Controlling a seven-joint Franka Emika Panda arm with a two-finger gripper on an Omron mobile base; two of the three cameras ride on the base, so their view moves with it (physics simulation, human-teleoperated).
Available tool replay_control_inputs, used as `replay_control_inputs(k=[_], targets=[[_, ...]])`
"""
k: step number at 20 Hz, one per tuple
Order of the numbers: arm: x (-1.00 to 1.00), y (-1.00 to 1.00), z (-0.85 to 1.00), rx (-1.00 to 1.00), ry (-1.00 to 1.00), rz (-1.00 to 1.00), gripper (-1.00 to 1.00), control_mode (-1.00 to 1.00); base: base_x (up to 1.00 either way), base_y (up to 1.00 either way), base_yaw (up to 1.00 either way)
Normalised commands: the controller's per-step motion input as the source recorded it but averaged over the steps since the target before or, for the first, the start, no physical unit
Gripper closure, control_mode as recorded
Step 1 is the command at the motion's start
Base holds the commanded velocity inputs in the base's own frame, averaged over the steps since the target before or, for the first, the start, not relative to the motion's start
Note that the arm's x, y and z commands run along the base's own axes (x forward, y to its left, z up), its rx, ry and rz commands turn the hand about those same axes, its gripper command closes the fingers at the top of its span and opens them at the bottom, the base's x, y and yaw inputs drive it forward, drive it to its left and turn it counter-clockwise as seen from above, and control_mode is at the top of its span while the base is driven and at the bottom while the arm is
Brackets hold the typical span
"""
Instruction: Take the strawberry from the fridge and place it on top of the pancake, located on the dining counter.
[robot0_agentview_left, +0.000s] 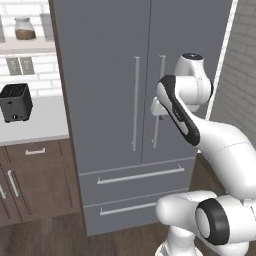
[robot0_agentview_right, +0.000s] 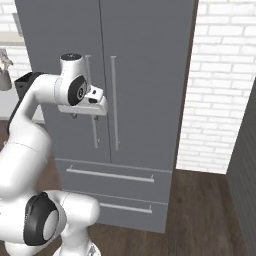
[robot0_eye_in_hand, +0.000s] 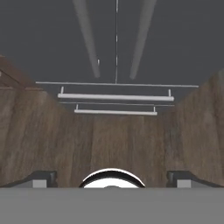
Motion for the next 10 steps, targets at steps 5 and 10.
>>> replay_control_inputs(k=[5,10], targets=[[0.00,0.00,0.00,0.00,0.00,0.00,-1.00,1.00,-0.02,0.00,0.00],[0.64,-0.09,0.30,0.00,-0.50,-0.06,-1.00,-1.00,0.00,0.00,0.00]])
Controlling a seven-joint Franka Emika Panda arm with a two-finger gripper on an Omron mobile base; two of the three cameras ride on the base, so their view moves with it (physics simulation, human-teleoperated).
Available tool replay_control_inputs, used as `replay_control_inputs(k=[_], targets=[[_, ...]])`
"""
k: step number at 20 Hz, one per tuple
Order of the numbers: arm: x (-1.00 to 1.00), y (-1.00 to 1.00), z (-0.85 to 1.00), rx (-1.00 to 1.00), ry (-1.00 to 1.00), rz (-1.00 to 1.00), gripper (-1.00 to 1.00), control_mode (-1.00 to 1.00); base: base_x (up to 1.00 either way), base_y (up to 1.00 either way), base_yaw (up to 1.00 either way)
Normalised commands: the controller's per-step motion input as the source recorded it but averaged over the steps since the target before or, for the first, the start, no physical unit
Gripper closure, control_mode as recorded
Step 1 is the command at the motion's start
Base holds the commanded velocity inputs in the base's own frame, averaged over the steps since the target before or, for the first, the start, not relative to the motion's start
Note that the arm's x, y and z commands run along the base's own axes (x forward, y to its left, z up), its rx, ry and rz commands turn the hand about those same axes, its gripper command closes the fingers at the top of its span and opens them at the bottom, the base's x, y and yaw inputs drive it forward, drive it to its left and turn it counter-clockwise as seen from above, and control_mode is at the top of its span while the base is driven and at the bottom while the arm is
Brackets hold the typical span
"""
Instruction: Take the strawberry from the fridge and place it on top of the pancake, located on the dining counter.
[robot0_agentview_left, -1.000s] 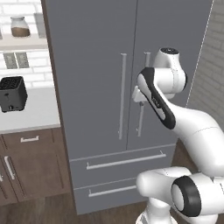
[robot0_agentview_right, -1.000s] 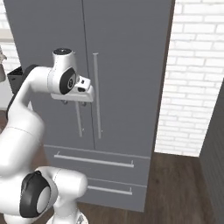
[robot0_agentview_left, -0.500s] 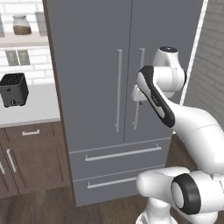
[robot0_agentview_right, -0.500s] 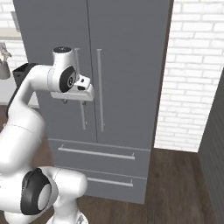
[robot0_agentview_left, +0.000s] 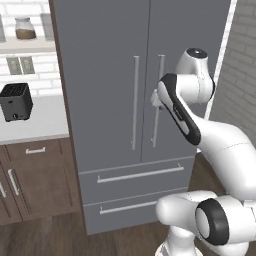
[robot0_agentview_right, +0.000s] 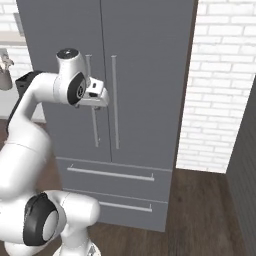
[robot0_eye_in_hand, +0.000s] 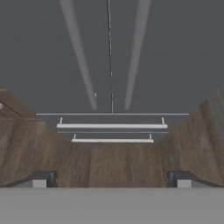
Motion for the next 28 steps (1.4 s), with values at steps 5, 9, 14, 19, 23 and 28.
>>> replay_control_inputs(k=[5,9,14,19,23,28], targets=[[0.97,-0.47,0.25,0.00,-0.31,-0.03,-1.00,-1.00,0.00,0.00,0.00],[0.98,-0.33,0.02,0.01,-0.15,-0.04,-1.00,-1.00,0.00,0.00,0.00],[0.72,-0.03,-0.12,0.00,-0.09,-0.01,-1.00,-1.00,0.00,0.00,0.00],[0.57,0.05,-0.03,0.00,-0.18,0.00,-1.00,-1.00,0.00,0.00,0.00],[0.50,0.01,0.00,0.00,-0.09,0.00,-1.00,-1.00,0.00,0.00,0.00],[0.55,0.00,0.00,0.00,0.00,0.00,-1.00,-1.00,0.00,0.00,0.00]])
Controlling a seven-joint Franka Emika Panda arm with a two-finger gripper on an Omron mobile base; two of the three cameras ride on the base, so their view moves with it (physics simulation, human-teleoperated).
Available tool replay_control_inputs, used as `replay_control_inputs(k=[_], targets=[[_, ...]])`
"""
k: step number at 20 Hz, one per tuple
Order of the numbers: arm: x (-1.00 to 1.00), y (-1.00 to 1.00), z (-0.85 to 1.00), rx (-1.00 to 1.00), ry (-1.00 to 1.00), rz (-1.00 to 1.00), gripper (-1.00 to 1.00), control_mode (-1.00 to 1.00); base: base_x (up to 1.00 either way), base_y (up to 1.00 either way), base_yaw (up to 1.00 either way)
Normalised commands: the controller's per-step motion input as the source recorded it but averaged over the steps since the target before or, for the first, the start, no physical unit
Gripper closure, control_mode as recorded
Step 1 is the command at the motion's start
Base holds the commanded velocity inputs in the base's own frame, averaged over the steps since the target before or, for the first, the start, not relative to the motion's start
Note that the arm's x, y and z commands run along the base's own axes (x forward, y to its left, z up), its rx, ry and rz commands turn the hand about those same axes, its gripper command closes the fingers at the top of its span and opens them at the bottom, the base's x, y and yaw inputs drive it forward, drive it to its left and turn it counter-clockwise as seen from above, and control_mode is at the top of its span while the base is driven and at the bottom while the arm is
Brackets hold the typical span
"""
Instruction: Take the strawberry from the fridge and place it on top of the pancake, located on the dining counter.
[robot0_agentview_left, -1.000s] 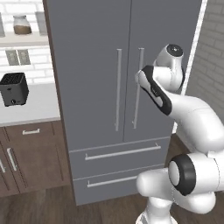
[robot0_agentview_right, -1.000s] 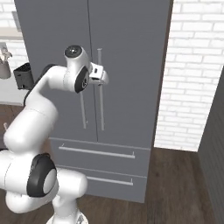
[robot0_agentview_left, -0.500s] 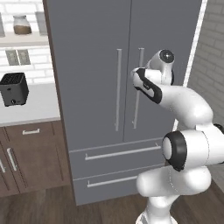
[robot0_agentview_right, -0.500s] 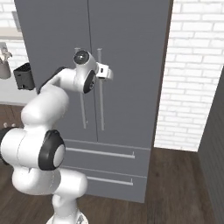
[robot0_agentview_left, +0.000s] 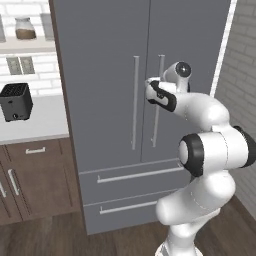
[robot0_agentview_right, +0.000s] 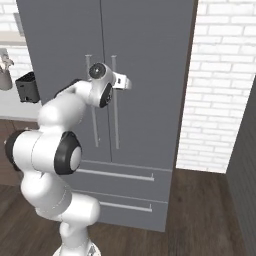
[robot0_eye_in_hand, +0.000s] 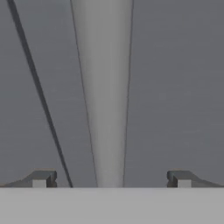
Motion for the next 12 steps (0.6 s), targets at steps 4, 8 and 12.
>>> replay_control_inputs(k=[4,8,12], targets=[[0.49,0.00,0.00,0.00,0.00,0.00,-1.00,-1.00,0.00,0.00,0.00],[0.35,0.00,0.00,0.00,0.00,0.00,-1.00,-1.00,0.00,0.00,0.00],[0.18,0.00,0.00,0.00,-0.01,0.00,1.00,-1.00,0.00,0.00,0.00]])
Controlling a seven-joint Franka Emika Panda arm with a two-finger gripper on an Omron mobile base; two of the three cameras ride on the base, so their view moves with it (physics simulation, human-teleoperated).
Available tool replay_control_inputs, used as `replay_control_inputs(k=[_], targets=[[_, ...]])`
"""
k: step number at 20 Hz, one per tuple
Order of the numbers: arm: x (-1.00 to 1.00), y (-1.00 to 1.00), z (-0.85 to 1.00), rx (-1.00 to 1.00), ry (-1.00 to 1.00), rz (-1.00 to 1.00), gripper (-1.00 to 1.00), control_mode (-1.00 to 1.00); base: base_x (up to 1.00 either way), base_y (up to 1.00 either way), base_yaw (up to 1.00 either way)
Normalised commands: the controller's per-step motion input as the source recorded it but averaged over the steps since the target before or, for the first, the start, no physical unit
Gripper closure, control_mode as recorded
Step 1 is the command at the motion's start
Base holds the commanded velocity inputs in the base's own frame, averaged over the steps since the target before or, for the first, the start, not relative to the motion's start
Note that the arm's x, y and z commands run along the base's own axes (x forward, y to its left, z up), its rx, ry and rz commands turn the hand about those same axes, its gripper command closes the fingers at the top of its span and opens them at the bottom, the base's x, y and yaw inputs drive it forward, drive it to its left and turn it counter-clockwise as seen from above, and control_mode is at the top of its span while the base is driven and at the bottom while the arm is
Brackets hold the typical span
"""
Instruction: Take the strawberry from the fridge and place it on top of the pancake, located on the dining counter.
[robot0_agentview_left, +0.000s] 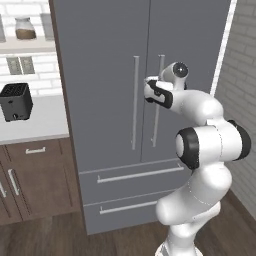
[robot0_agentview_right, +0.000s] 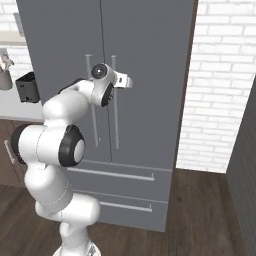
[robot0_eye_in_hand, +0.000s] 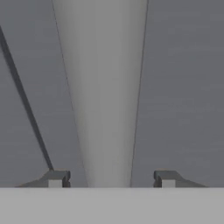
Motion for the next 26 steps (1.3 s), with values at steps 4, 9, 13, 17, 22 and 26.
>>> replay_control_inputs(k=[4,9,13,17,22,26], targets=[[0.03,-0.02,0.00,0.00,0.00,0.00,1.00,-1.00,0.00,0.00,0.00],[-0.07,-0.24,-0.02,0.00,0.00,0.00,1.00,-1.00,0.00,0.00,0.00],[-0.80,-0.53,-0.16,0.00,0.00,0.00,1.00,-1.00,0.00,0.00,0.00],[-1.00,-0.88,-0.28,0.00,0.01,0.00,1.00,-1.00,0.00,0.00,0.00],[-1.00,-1.00,-0.29,0.02,0.06,0.00,1.00,-1.00,0.00,0.00,0.00],[-0.88,-1.00,-0.17,0.06,0.18,0.00,1.00,-1.00,0.00,0.00,0.00]])
